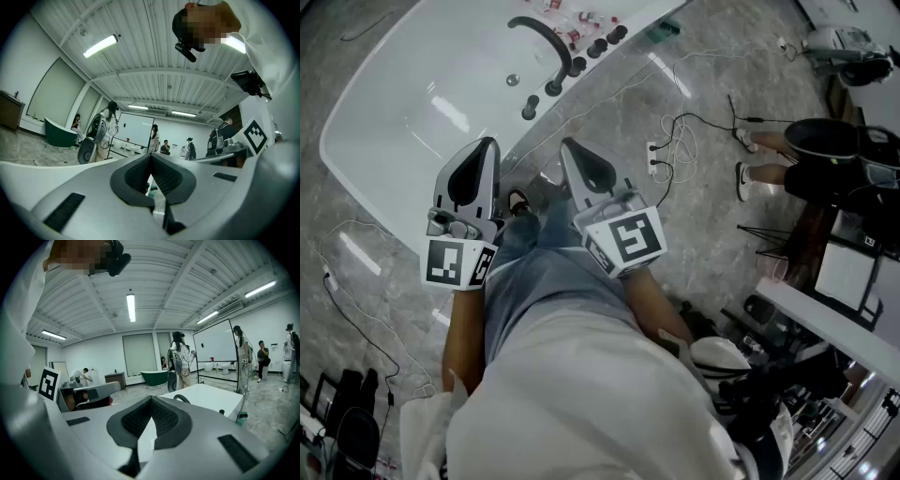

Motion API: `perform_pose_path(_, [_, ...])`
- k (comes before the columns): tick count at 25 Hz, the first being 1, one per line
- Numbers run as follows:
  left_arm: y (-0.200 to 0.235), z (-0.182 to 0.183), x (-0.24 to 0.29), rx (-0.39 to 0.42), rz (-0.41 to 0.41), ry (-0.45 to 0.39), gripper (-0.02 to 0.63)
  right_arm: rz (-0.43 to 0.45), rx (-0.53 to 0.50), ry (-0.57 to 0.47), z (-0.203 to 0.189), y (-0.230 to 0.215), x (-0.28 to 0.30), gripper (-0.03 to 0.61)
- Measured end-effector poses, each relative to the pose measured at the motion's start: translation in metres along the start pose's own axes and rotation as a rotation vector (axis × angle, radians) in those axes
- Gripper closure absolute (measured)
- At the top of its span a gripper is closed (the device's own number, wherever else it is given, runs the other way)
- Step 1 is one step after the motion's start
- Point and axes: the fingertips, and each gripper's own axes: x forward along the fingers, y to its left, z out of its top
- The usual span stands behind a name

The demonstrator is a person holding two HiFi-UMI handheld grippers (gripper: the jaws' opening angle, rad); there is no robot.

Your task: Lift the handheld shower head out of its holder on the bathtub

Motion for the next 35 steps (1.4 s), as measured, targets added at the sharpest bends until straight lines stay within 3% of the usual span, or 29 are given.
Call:
perform_pose_path(8, [-0.017,0.012,0.029,-0.012,0.055,0.034,0.595,0.005,0.032,0.018,0.019,-0.034,-0.009,0.563])
perform_pose_path(15, [-0.011,-0.016,0.047,0.008,0.057,0.045,0.595,0.021,0.06,0.019,-0.026,-0.067,0.025,0.56])
perform_pose_path(18, [-0.013,-0.047,0.054,0.014,0.063,0.068,0.595,0.023,0.047,0.043,-0.069,-0.089,0.047,0.55])
perform_pose_path(20, [-0.013,-0.07,0.059,0.014,0.067,0.085,0.595,0.033,0.056,0.066,-0.107,-0.105,0.067,0.406])
perform_pose_path(24, [-0.003,-0.115,0.077,0.006,0.082,0.13,0.595,0.034,0.016,0.134,-0.188,-0.139,0.126,0.388])
perform_pose_path(29, [0.016,-0.175,0.113,-0.005,0.118,0.172,0.595,0.034,-0.079,0.307,-0.311,-0.194,0.209,0.385])
perform_pose_path(35, [0.051,-0.23,0.144,-0.035,0.212,0.198,0.595,0.085,-0.128,0.429,-0.393,-0.232,0.282,0.383])
